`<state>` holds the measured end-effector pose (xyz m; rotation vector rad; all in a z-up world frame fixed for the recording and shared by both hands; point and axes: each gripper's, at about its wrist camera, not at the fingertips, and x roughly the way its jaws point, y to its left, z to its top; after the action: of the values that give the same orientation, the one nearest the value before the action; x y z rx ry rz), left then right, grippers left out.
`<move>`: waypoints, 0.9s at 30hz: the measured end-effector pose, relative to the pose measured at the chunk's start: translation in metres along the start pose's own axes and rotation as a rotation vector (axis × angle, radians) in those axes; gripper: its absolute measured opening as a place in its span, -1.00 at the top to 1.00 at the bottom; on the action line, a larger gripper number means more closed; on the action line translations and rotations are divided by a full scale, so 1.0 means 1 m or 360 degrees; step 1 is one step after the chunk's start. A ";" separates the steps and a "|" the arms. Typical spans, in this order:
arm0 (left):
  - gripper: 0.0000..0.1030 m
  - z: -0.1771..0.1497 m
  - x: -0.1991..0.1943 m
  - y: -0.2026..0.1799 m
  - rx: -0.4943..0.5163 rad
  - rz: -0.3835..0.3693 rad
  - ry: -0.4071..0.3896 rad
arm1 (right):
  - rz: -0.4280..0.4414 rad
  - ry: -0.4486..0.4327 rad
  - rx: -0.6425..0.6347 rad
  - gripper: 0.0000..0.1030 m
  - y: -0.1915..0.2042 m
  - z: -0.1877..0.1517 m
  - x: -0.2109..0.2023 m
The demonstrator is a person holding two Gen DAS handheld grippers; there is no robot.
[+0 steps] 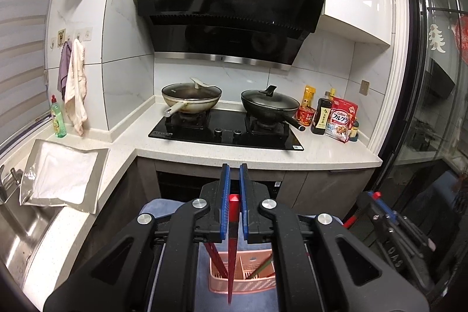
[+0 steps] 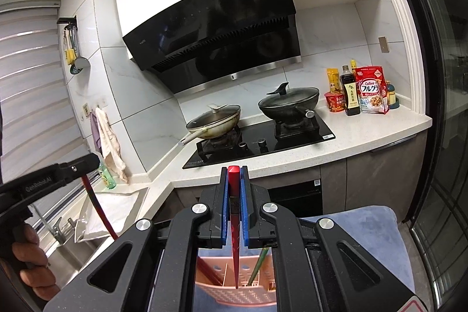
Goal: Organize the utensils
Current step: 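Open both tools to drop the red chopsticks into the holder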
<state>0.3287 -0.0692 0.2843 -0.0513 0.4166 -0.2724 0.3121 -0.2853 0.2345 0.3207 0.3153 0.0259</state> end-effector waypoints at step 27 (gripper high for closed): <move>0.85 -0.043 0.065 0.006 0.0030 0.0064 0.0146 | -0.0060 0.0203 -0.0030 0.86 -0.022 -0.041 0.060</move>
<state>0.3696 -0.0808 0.2194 -0.0120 0.5058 -0.2399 0.3558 -0.2892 0.1730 0.2949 0.4474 0.0126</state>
